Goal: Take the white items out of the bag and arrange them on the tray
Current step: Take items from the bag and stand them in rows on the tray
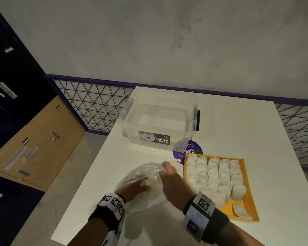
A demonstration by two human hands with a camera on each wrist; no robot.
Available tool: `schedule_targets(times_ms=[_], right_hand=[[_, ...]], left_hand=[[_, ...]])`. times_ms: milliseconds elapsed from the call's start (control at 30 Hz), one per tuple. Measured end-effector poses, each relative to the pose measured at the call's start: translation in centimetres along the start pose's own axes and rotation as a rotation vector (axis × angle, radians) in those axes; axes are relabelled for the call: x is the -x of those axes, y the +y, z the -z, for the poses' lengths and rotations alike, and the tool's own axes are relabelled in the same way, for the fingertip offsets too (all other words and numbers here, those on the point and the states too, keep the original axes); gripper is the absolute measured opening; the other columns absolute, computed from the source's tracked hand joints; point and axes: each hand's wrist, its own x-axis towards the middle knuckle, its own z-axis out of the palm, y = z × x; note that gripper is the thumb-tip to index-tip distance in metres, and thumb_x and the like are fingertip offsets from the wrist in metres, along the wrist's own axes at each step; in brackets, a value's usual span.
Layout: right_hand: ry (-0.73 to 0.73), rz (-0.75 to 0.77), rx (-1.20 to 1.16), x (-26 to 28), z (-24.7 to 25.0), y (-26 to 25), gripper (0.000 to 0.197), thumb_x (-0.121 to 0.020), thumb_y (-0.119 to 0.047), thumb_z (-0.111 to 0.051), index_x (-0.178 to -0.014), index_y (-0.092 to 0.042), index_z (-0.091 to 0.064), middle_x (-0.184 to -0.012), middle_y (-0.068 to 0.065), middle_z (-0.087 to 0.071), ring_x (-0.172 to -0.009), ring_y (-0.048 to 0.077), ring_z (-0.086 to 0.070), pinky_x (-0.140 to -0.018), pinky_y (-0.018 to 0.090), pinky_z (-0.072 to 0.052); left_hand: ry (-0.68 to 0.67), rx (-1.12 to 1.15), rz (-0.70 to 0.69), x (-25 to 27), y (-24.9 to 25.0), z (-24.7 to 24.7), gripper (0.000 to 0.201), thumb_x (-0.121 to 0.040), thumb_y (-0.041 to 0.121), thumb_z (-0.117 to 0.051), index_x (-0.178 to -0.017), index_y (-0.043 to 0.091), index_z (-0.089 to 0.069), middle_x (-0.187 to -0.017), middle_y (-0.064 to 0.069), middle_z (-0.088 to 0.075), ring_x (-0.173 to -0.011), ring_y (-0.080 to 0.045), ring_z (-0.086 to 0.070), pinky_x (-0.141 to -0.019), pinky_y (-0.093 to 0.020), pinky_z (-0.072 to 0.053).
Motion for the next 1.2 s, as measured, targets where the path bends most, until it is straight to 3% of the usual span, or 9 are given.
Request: schedule_targets(times_ms=[167, 333, 500, 567, 633, 733, 900, 1100, 1200], right_hand=[[-0.036, -0.009, 0.032, 0.2, 0.3, 0.0, 0.036, -0.086, 0.001, -0.048, -0.121, -0.005, -0.048, -0.122, 0.01, -0.041, -0.098, 0.02, -0.05, -0.085, 0.023, -0.045], [-0.022, -0.034, 0.121, 0.0, 0.6, -1.0, 0.029, -0.092, 0.001, -0.039, -0.117, -0.002, -0.054, -0.119, 0.013, -0.048, -0.097, 0.022, -0.052, -0.081, 0.026, -0.044], [-0.021, -0.062, 0.206, -0.7, -0.4, -1.8, 0.02, -0.052, -0.014, -0.085, -0.055, -0.018, -0.066, -0.062, -0.002, -0.057, -0.047, 0.008, -0.05, -0.041, 0.017, -0.041], [-0.02, -0.06, 0.179, -0.6, -1.1, -1.6, 0.007, -0.071, -0.015, -0.075, -0.068, -0.016, -0.069, -0.073, 0.001, -0.059, -0.057, 0.01, -0.055, -0.051, 0.019, -0.045], [-0.032, -0.085, 0.12, -0.2, -0.4, -2.0, 0.009, -0.087, -0.013, -0.059, -0.087, -0.01, -0.068, -0.09, 0.006, -0.059, -0.073, 0.014, -0.058, -0.065, 0.022, -0.048], [-0.032, -0.087, 0.158, -0.2, -0.2, -1.6, 0.015, -0.09, -0.008, -0.053, -0.1, -0.005, -0.064, -0.102, 0.009, -0.055, -0.086, 0.019, -0.056, -0.075, 0.025, -0.048], [-0.004, -0.067, 0.136, -0.4, -0.9, 0.1, 0.036, -0.037, -0.014, -0.087, -0.068, -0.014, -0.069, -0.074, 0.004, -0.062, -0.056, 0.013, -0.055, -0.045, 0.021, -0.051], [0.009, -0.061, 0.055, 0.1, -1.2, 1.4, 0.047, -0.037, -0.006, -0.083, -0.081, -0.016, -0.073, -0.077, 0.007, -0.063, -0.059, 0.019, -0.058, -0.049, 0.024, -0.055], [-0.018, -0.044, -0.013, 0.4, -0.5, 1.0, 0.038, -0.063, -0.001, -0.069, -0.1, -0.011, -0.07, -0.097, 0.016, -0.06, -0.08, 0.03, -0.058, -0.072, 0.039, -0.056]], left_hand=[[0.06, 0.331, 0.023, 0.7, 0.6, 1.8, 0.019, -0.087, 0.024, -0.067, -0.092, 0.039, -0.057, -0.093, 0.021, -0.057, -0.079, 0.011, -0.055, -0.073, -0.007, -0.043], [0.008, 0.703, 0.101, 0.8, -0.4, 2.5, 0.064, -0.062, 0.042, -0.084, -0.117, 0.014, -0.066, -0.113, -0.003, -0.071, -0.097, -0.013, -0.068, -0.073, -0.019, -0.052], [0.004, 0.835, 0.189, 0.8, -0.3, 2.6, 0.017, -0.087, 0.006, -0.064, -0.102, 0.013, -0.068, -0.109, -0.001, -0.071, -0.099, -0.006, -0.066, -0.084, -0.015, -0.049], [0.071, 0.86, 0.22, 0.7, -0.2, 2.6, 0.017, -0.086, 0.003, -0.065, -0.102, 0.007, -0.069, -0.116, -0.007, -0.068, -0.106, -0.013, -0.062, -0.089, -0.02, -0.048], [0.114, 0.9, 0.223, 0.7, 0.2, 2.6, 0.02, -0.084, -0.002, -0.063, -0.103, -0.003, -0.07, -0.114, -0.013, -0.069, -0.098, -0.017, -0.065, -0.072, -0.018, -0.055], [0.114, 0.898, 0.191, 1.2, 0.8, 2.7, 0.023, -0.085, 0.0, -0.063, -0.108, -0.004, -0.069, -0.111, -0.013, -0.071, -0.102, -0.02, -0.066, -0.065, -0.018, -0.055], [-0.084, 0.954, 0.151, 2.5, 1.0, 2.8, 0.02, -0.088, -0.001, -0.06, -0.107, -0.001, -0.067, -0.088, -0.01, -0.073, -0.068, -0.013, -0.07, -0.054, -0.019, -0.054], [-0.29, 0.916, 0.093, 4.0, 0.8, 2.9, 0.023, -0.078, 0.008, -0.072, -0.1, 0.002, -0.068, -0.098, -0.016, -0.069, -0.087, -0.023, -0.067, -0.084, -0.033, -0.055], [-0.358, 0.837, 0.089, 4.5, 1.4, 3.1, 0.025, -0.076, 0.011, -0.072, -0.1, 0.005, -0.067, -0.104, -0.017, -0.065, -0.098, -0.028, -0.062, -0.096, -0.042, -0.048]])
